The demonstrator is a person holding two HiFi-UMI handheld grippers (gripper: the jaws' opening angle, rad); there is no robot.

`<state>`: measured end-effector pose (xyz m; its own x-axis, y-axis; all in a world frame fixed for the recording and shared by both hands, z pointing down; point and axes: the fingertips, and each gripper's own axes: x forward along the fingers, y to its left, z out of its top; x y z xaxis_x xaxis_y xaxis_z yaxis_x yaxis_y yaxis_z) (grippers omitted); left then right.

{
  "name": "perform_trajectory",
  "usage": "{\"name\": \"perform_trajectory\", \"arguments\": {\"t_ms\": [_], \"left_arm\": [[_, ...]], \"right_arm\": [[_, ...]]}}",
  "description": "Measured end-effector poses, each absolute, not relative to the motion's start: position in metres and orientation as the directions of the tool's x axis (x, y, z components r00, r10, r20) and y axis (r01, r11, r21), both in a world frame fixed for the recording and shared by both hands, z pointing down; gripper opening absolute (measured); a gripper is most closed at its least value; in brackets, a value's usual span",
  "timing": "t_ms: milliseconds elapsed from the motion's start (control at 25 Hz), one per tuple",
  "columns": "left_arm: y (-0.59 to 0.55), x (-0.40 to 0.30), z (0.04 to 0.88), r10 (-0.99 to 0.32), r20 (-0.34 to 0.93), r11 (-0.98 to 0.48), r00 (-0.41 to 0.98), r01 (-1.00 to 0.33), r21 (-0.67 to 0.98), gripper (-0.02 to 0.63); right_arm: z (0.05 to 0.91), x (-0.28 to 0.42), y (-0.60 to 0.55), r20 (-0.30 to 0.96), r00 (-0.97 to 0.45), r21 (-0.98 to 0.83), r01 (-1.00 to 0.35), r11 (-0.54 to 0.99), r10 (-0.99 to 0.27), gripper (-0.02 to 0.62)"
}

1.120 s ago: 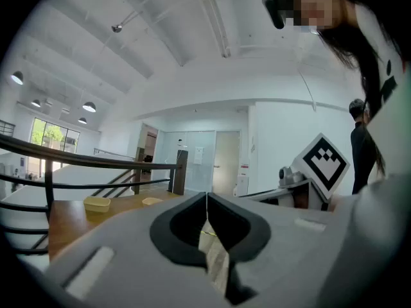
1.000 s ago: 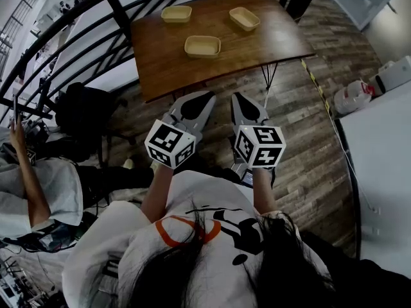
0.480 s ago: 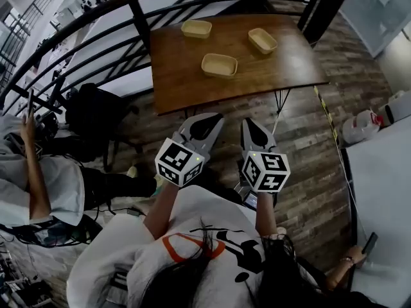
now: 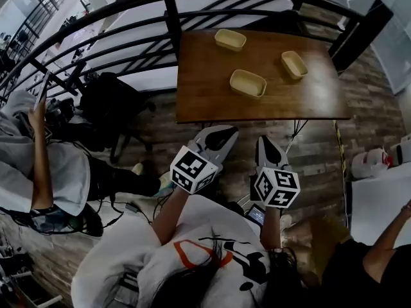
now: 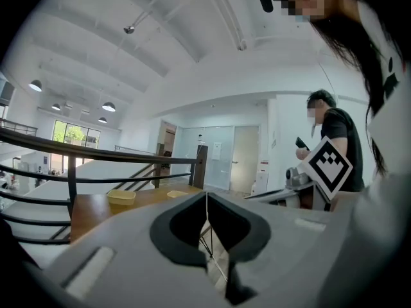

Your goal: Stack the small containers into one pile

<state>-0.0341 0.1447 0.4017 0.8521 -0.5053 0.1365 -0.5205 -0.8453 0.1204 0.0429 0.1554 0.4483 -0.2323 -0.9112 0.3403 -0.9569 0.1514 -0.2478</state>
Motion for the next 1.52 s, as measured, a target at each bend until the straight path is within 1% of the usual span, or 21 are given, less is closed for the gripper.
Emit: {"name": "perform_trajectory", "arguments": {"t_ms": [120, 280, 520, 600, 760, 880, 1000, 1120, 1280, 1320, 1360, 1440, 1520], "left_arm": [[0.114, -0.037, 0.397, -0.516, 0.151, -0.833, 0.843, -0.535, 0.140, 0.000], [0.065, -0.020, 0.381, -0.511, 0.180, -0.828, 0.841, -0.537, 0.161, 0.000], [-0.006, -0.045, 0.405, -0.504, 0.200, -0.835, 0.840, -0.533, 0.135, 0.003], [-0.024, -0.049, 0.411, -0.506, 0.212, -0.831, 0.836, -0.538, 0.140, 0.003], [-0.051, -0.054, 0.420, -0.510, 0.224, -0.825, 0.831, -0.546, 0.147, 0.005], [-0.071, -0.064, 0.428, -0.506, 0.240, -0.823, 0.828, -0.548, 0.153, 0.005], [-0.084, -0.071, 0.431, -0.495, 0.256, -0.829, 0.830, -0.540, 0.149, 0.008], [-0.096, -0.076, 0.429, -0.489, 0.261, -0.835, 0.832, -0.533, 0.137, 0.009], [-0.120, -0.082, 0.433, -0.478, 0.273, -0.840, 0.835, -0.525, 0.133, 0.009], [-0.123, -0.083, 0.436, -0.474, 0.282, -0.842, 0.834, -0.523, 0.131, 0.009], [-0.124, -0.084, 0.439, -0.470, 0.291, -0.844, 0.833, -0.521, 0.126, 0.009], [-0.129, -0.084, 0.447, -0.469, 0.298, -0.849, 0.831, -0.518, 0.106, 0.009], [-0.132, -0.084, 0.456, -0.471, 0.298, -0.851, 0.830, -0.516, 0.093, 0.009]], "right_arm": [[0.447, 0.042, 0.122, 0.371, -0.258, -0.254, -0.952, 0.169, -0.892, 0.032], [0.434, 0.056, 0.070, 0.423, -0.282, -0.252, -0.949, 0.188, -0.861, 0.044], [0.477, 0.028, 0.003, 0.480, -0.303, -0.217, -0.950, 0.224, -0.823, 0.078], [0.494, 0.027, -0.016, 0.513, -0.308, -0.178, -0.951, 0.252, -0.801, 0.098], [0.535, 0.032, -0.045, 0.616, -0.295, -0.026, -0.934, 0.355, -0.731, 0.162], [0.565, 0.024, -0.066, 0.674, -0.306, 0.015, -0.905, 0.426, -0.673, 0.195], [0.605, 0.024, -0.084, 0.746, -0.292, 0.068, -0.861, 0.505, -0.598, 0.202], [0.643, 0.038, -0.094, 0.841, -0.207, 0.173, -0.773, 0.611, -0.500, 0.210], [0.670, 0.059, -0.110, 0.907, -0.070, 0.283, -0.627, 0.725, -0.415, 0.206], [0.676, 0.063, -0.112, 0.916, -0.038, 0.302, -0.588, 0.750, -0.398, 0.195], [0.682, 0.066, -0.112, 0.923, -0.016, 0.310, -0.560, 0.768, -0.385, 0.167], [0.690, 0.067, -0.115, 0.925, -0.014, 0.310, -0.550, 0.776, -0.380, 0.086], [0.692, 0.064, -0.117, 0.918, -0.041, 0.302, -0.575, 0.760, -0.395, 0.048]]}}
